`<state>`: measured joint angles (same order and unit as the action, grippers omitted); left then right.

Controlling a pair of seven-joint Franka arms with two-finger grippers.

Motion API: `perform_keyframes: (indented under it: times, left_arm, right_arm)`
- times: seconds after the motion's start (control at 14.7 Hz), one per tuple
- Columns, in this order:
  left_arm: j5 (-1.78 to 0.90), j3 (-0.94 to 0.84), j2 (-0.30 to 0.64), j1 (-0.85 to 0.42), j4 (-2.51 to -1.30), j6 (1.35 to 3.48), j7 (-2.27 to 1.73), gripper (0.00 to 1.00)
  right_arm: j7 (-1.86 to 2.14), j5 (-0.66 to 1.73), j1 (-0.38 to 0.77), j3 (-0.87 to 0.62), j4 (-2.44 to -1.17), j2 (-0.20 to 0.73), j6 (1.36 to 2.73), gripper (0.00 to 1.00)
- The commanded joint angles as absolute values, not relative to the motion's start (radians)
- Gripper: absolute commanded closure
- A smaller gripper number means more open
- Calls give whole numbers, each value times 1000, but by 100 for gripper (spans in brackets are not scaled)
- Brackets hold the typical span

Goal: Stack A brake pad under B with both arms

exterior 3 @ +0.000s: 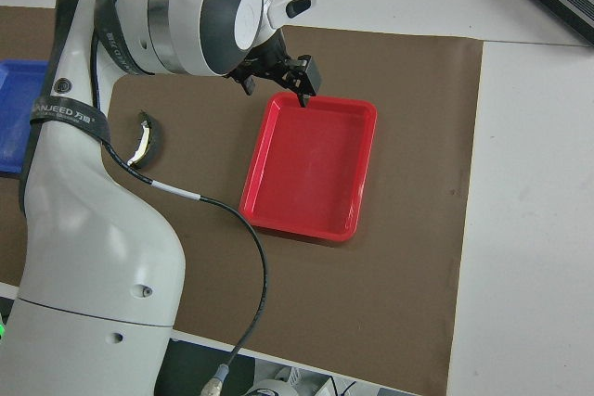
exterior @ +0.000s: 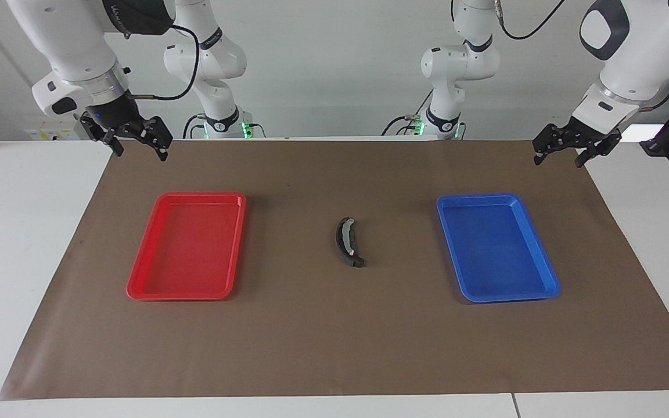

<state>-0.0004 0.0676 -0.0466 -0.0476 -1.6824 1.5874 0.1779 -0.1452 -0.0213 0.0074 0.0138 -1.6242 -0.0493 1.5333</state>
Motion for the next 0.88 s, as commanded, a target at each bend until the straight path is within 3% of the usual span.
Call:
perform_keyframes:
  times: [0.0, 0.82]
  left_arm:
    - [-2, 63, -46, -40, -1678, 1578, 187, 1]
    - [-2, 63, -46, -40, -1678, 1578, 187, 1]
  right_arm:
    - [-129, -18, 29, 37, -1603, -38, 1509, 0]
    - [-22, -35, 40, 55, -1549, -32, 1448, 0]
